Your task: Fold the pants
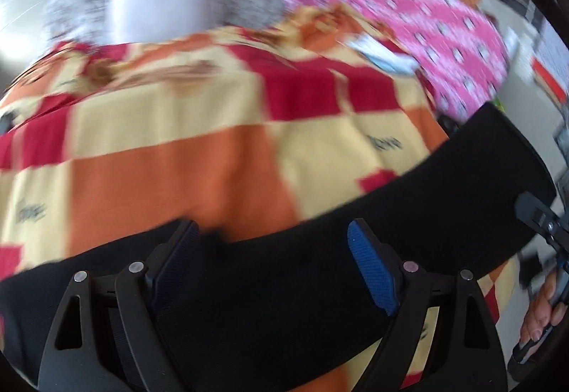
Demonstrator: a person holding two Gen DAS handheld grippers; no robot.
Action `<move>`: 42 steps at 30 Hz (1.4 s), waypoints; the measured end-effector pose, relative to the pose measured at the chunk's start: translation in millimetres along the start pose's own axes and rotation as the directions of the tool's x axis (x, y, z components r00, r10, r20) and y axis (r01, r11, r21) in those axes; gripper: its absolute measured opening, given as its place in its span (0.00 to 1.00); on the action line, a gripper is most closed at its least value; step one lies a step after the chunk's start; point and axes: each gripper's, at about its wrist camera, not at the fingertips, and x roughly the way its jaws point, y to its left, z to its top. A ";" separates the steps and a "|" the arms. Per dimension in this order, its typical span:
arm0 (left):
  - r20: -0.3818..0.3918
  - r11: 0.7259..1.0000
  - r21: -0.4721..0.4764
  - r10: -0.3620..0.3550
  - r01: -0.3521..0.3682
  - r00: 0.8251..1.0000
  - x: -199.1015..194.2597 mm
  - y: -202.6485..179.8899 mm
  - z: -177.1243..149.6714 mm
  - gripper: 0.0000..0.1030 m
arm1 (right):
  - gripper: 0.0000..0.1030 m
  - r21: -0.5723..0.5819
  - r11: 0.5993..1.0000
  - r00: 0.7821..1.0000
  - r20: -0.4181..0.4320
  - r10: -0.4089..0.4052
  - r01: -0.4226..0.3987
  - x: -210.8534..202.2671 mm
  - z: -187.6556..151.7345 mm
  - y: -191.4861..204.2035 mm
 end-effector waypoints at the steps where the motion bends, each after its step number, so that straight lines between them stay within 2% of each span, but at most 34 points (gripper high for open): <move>1: 0.017 0.999 -0.028 0.020 -0.020 1.000 -9.5 16.5 -3.0 0.83 | 0.13 -0.038 0.999 0.999 -0.016 0.029 -0.029 8.3 2.2 17.3; 6: 0.069 0.980 -0.154 0.136 -0.125 0.988 -50.3 83.9 -22.3 0.83 | 0.13 -0.145 0.978 0.979 -0.157 0.129 -0.152 78.2 -8.9 83.0; 7: 0.066 0.973 -0.189 0.144 -0.129 0.987 -55.8 98.2 -29.2 0.83 | 0.15 -0.139 0.975 0.971 -0.190 0.143 -0.171 98.5 -16.5 91.0; 8: 0.060 0.970 -0.205 0.146 -0.131 0.987 -56.7 104.4 -33.3 0.83 | 0.21 -0.121 0.975 0.962 -0.224 0.159 -0.189 119.0 -24.2 95.0; 9: 0.054 0.966 -0.218 0.151 -0.136 0.987 -56.8 109.3 -37.1 0.83 | 0.25 -0.100 0.975 0.941 -0.297 0.159 -0.197 145.5 -36.4 99.4; 10: 0.045 0.962 -0.232 0.158 -0.143 0.986 -55.7 114.8 -42.2 0.83 | 0.34 -0.087 0.977 0.924 -0.350 0.153 -0.194 159.7 -45.2 101.2; 12: 0.029 0.959 -0.243 0.157 -0.146 0.987 -51.5 117.1 -49.5 0.83 | 0.36 -0.056 0.971 0.892 -0.411 0.189 -0.231 168.3 -57.4 105.4; 14: 0.008 0.960 -0.249 0.136 -0.130 0.991 -43.0 114.8 -56.1 0.83 | 0.40 -0.041 0.963 0.897 -0.375 0.232 -0.266 150.1 -50.9 102.9; 15: 0.004 0.961 -0.249 0.127 -0.122 0.992 -44.0 114.7 -58.7 0.83 | 0.41 -0.042 0.964 0.912 -0.337 0.233 -0.262 135.7 -43.8 98.6; 17: -0.001 0.965 -0.244 0.099 -0.096 0.995 -40.1 105.7 -63.3 0.83 | 0.44 -0.091 0.979 0.953 -0.264 0.152 -0.181 112.0 -30.1 85.3; 19: -0.013 0.970 -0.231 0.075 -0.076 0.997 -31.7 91.4 -64.0 0.83 | 0.43 -0.115 0.990 0.971 -0.231 0.054 -0.083 106.3 -22.8 69.1; 21: -0.033 0.973 -0.224 0.051 -0.057 0.998 -20.4 76.9 -66.1 0.83 | 0.38 -0.118 0.993 0.966 -0.259 -0.023 -0.008 116.0 -25.4 52.9; 23: -0.056 0.978 -0.206 0.036 -0.046 0.998 -10.8 63.6 -66.7 0.83 | 0.24 -0.139 0.989 0.954 -0.288 -0.080 0.041 131.9 -32.4 41.7; 24: -0.067 0.982 -0.184 0.033 -0.045 0.997 -2.6 53.1 -66.9 0.83 | 0.23 -0.127 0.991 0.953 -0.291 -0.081 0.045 136.0 -35.3 36.1; 27: -0.059 0.985 -0.144 0.091 -0.099 0.994 8.7 36.6 -64.8 0.83 | 0.23 -0.081 0.996 0.961 -0.271 -0.048 0.027 133.6 -33.9 28.4; 28: -0.052 0.987 -0.135 0.086 -0.093 0.995 8.8 34.0 -63.9 0.77 | 0.23 -0.082 0.996 0.963 -0.264 -0.050 0.029 131.5 -32.4 28.9; 29: -0.043 0.990 -0.126 0.061 -0.066 0.997 9.1 31.3 -61.0 0.48 | 0.28 -0.087 0.996 0.965 -0.257 -0.054 0.033 129.1 -30.3 29.6; 30: -0.043 0.991 -0.128 0.036 -0.042 0.998 9.5 30.6 -59.1 0.31 | 0.28 -0.089 0.995 0.965 -0.256 -0.058 0.036 126.7 -29.4 30.0; 31: -0.051 0.990 -0.143 0.002 -0.010 0.999 9.9 32.0 -56.0 0.20 | 0.28 -0.092 0.995 0.965 -0.255 -0.059 0.037 124.7 -27.6 30.4; 32: -0.050 0.988 -0.151 -0.003 -0.005 0.999 8.5 33.8 -53.8 0.16 | 0.28 -0.095 0.995 0.966 -0.253 -0.057 0.034 124.4 -25.4 32.1; 35: -0.025 0.990 -0.138 -0.013 0.010 1.000 -5.3 39.5 -51.0 0.13 | 0.29 -0.116 0.993 0.968 -0.246 -0.037 0.008 124.1 -20.5 45.4; 38: 0.022 0.992 -0.127 0.028 -0.025 0.999 -23.4 48.5 -51.2 0.13 | 0.31 -0.156 0.988 0.968 -0.250 -0.026 -0.013 129.3 -19.6 63.3; 42: -0.016 0.987 -0.158 0.034 -0.036 0.999 -9.4 60.2 -57.3 0.13 | 0.34 -0.175 0.984 0.955 -0.293 -0.036 -0.017 155.8 -30.3 70.2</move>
